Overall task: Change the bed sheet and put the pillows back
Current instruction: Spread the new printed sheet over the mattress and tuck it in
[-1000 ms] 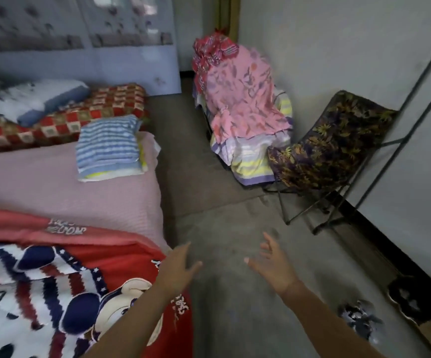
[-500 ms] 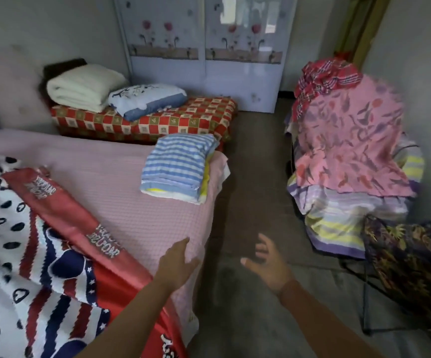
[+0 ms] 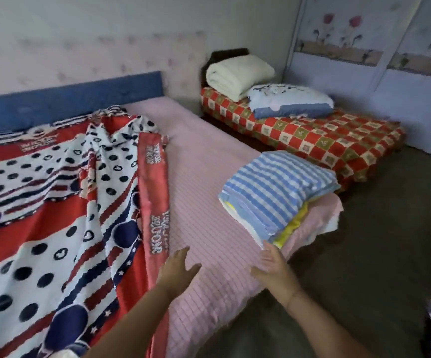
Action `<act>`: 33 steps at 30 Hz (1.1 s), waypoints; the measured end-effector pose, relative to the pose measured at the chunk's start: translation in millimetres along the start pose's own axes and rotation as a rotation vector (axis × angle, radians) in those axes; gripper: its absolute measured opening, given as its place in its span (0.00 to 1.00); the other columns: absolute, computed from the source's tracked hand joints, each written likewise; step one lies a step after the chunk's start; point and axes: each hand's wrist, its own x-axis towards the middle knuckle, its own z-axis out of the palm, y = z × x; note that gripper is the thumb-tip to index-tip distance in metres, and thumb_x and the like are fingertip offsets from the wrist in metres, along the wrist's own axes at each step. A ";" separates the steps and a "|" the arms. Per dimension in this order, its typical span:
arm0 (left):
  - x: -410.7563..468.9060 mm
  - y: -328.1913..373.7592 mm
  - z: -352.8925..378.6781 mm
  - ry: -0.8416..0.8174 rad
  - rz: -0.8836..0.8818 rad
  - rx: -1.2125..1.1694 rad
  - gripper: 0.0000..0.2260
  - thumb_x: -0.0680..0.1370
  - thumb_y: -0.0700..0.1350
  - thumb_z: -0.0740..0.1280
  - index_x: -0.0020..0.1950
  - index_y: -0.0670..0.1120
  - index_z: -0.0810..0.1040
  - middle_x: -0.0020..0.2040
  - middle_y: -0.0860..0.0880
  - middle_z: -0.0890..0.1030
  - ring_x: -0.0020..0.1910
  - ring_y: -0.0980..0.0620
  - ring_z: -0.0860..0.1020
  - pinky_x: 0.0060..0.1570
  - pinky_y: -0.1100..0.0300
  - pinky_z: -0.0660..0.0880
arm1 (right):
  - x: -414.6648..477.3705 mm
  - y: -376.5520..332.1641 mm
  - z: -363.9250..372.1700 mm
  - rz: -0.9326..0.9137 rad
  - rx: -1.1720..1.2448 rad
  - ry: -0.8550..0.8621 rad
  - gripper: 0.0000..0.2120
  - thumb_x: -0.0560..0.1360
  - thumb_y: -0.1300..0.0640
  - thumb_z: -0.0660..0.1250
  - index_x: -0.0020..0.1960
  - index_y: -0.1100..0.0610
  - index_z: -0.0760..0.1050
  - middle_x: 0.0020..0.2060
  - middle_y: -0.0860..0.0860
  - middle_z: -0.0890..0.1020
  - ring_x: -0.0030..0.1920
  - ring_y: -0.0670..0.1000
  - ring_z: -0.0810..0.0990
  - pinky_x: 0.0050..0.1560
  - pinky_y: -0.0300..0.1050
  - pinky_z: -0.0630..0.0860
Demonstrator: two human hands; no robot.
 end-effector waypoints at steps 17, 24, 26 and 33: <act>97.6 -69.5 38.0 0.148 -0.633 -0.244 0.31 0.78 0.63 0.59 0.77 0.52 0.57 0.73 0.47 0.67 0.65 0.46 0.73 0.65 0.45 0.71 | 229.1 2.9 110.1 -0.027 -0.290 -0.521 0.38 0.71 0.55 0.75 0.75 0.54 0.59 0.66 0.55 0.71 0.63 0.52 0.73 0.64 0.47 0.71; 166.8 -119.7 46.6 0.284 -0.865 -0.368 0.39 0.74 0.65 0.63 0.78 0.48 0.55 0.76 0.45 0.63 0.73 0.43 0.65 0.70 0.43 0.64 | 305.9 15.5 152.7 0.089 -0.281 -0.540 0.40 0.71 0.48 0.74 0.76 0.54 0.58 0.66 0.53 0.73 0.61 0.49 0.74 0.61 0.45 0.71; 181.0 -137.8 54.5 0.310 -0.935 -0.436 0.41 0.74 0.66 0.63 0.79 0.47 0.52 0.78 0.45 0.60 0.76 0.43 0.61 0.73 0.44 0.60 | 323.0 21.5 170.5 0.137 -0.264 -0.553 0.40 0.71 0.46 0.72 0.76 0.54 0.57 0.66 0.52 0.73 0.61 0.48 0.73 0.61 0.45 0.70; 211.4 -158.1 68.6 0.509 -1.025 -0.970 0.33 0.75 0.66 0.64 0.71 0.45 0.69 0.62 0.47 0.79 0.55 0.48 0.79 0.58 0.52 0.76 | 355.1 56.6 218.5 0.334 -0.223 -0.651 0.46 0.68 0.37 0.71 0.76 0.53 0.56 0.70 0.53 0.70 0.67 0.52 0.71 0.69 0.56 0.67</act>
